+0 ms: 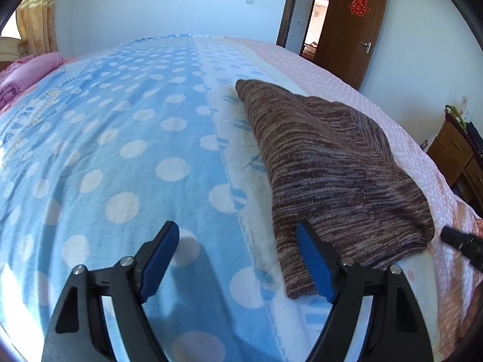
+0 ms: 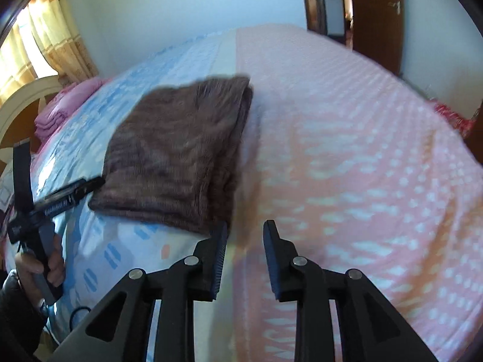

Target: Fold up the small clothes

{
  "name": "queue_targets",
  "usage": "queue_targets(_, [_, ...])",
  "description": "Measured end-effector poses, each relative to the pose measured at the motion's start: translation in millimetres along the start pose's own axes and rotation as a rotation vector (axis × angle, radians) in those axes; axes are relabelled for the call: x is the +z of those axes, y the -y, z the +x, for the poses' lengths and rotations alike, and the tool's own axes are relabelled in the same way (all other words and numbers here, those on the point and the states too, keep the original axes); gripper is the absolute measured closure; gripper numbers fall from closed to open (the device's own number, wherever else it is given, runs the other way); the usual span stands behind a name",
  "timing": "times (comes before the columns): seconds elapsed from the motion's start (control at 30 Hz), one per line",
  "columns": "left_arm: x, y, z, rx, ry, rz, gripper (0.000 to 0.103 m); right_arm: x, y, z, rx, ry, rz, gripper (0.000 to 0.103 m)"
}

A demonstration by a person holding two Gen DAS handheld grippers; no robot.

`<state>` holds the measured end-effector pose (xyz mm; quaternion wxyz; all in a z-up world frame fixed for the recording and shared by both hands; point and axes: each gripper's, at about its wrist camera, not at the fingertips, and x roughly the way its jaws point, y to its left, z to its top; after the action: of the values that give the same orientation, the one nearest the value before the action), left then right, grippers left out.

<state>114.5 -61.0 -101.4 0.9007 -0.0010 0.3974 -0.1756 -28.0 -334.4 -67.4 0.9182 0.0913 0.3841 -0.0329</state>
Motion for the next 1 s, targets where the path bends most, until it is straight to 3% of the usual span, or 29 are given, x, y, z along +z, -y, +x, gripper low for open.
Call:
queue_targets(0.07, [10.9,5.1,-6.0,0.020,0.037,0.019,0.021,18.4,-5.2,-9.4,0.030,0.070,0.000,0.077])
queue_targets(0.2, [49.4,25.3,-6.6,0.041,0.108,0.056,0.021,56.1,-28.5,11.1,0.044,0.111,-0.059,0.077])
queue_targets(0.4, [87.0,53.1,34.5,0.110,0.088,0.086,0.023,85.9,-48.6,75.7,0.020,0.067,-0.079,0.077])
queue_targets(0.47, [85.2,56.2,55.1,0.153,0.050,0.100,0.029,83.9,-48.1,99.2,0.001,0.022,-0.073,0.077])
queue_targets(0.53, [78.0,55.7,71.8,0.178,0.011,0.103,0.029,73.9,-42.8,120.7,-0.009,-0.025,-0.059,0.077])
queue_targets(0.63, [67.7,53.7,80.4,0.185,0.011,0.092,0.026,70.9,-41.0,118.5,0.005,0.029,-0.065,0.077])
queue_targets(1.0, [65.7,61.8,80.2,0.220,0.032,0.127,0.026,67.1,-37.2,122.0,0.037,0.049,-0.044,0.076])
